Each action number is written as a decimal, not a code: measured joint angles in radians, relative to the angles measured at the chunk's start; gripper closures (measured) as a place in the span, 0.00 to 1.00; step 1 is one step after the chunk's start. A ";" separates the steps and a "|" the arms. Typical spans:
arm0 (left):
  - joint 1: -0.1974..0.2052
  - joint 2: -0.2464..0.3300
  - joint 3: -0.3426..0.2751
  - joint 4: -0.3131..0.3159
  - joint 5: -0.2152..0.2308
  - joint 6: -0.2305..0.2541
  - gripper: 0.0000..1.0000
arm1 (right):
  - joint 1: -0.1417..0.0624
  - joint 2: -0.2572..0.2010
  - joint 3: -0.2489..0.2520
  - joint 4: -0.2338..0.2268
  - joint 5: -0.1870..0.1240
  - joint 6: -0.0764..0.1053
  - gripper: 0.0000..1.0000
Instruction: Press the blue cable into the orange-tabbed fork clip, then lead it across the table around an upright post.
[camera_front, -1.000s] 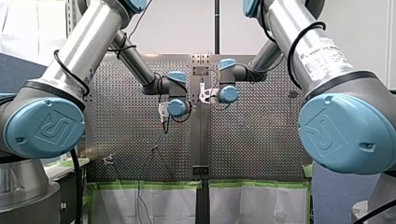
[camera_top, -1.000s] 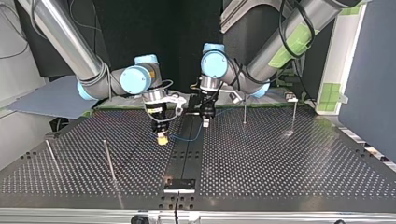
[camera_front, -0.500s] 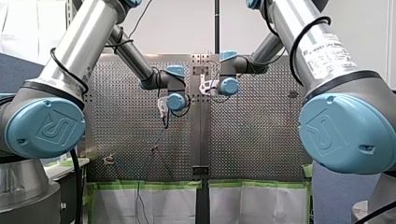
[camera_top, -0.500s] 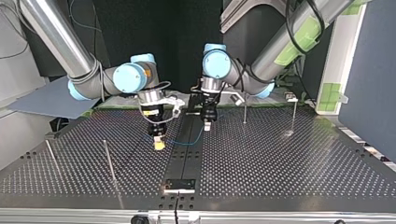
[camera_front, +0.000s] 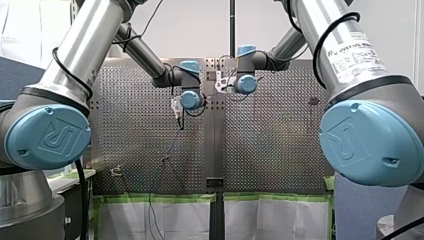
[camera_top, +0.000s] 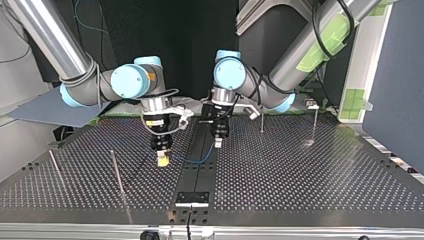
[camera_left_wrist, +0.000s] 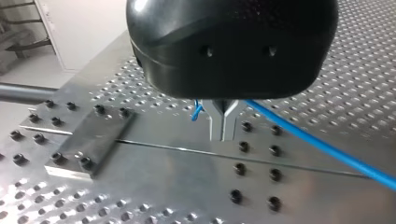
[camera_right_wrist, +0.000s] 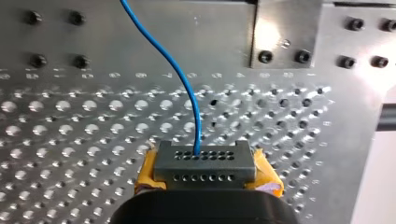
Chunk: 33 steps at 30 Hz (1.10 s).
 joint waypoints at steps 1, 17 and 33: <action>0.000 0.000 0.007 -0.005 0.002 -0.004 1.00 | -0.001 -0.004 -0.001 0.001 0.001 0.000 1.00; -0.006 0.000 0.066 -0.032 0.013 -0.036 1.00 | -0.005 -0.019 -0.032 0.031 0.006 0.000 1.00; -0.021 0.000 0.141 -0.084 0.021 -0.051 1.00 | -0.005 -0.029 -0.070 0.063 0.016 0.000 1.00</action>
